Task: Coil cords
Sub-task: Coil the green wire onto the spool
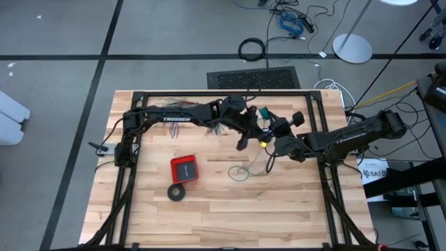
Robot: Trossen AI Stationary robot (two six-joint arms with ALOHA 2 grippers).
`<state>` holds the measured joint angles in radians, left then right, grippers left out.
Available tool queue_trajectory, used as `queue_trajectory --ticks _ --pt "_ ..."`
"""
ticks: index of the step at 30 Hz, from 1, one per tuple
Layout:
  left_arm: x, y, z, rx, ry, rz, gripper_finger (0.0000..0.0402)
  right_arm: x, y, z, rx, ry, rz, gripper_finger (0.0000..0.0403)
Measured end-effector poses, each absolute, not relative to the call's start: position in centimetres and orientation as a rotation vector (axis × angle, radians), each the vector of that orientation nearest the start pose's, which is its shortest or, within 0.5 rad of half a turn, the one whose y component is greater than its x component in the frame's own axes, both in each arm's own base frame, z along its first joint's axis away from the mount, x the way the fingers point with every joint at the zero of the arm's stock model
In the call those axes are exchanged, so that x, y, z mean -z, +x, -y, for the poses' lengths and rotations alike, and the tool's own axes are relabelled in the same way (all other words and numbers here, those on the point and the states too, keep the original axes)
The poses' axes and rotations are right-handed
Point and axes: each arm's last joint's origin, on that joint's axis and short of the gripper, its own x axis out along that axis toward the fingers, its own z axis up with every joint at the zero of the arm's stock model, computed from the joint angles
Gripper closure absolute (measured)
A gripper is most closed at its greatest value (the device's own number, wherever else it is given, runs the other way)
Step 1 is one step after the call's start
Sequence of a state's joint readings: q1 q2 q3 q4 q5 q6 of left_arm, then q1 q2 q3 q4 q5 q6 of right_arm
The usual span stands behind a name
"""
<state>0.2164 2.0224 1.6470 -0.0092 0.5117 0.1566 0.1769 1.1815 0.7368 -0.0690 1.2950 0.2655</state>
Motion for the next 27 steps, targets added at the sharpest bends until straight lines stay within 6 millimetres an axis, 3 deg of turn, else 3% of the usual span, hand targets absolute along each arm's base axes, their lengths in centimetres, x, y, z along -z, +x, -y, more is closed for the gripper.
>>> queue_trajectory --ticks 17,27 --pt "-30.0 47.5 -6.2 0.266 0.116 -0.051 0.0349 -30.4 20.4 -2.2 1.088 -0.004 -0.062 0.0403" --pt "-31.4 47.7 -4.3 0.266 0.185 0.078 0.0349 -34.2 20.3 -2.5 0.922 0.035 0.136 0.0403"
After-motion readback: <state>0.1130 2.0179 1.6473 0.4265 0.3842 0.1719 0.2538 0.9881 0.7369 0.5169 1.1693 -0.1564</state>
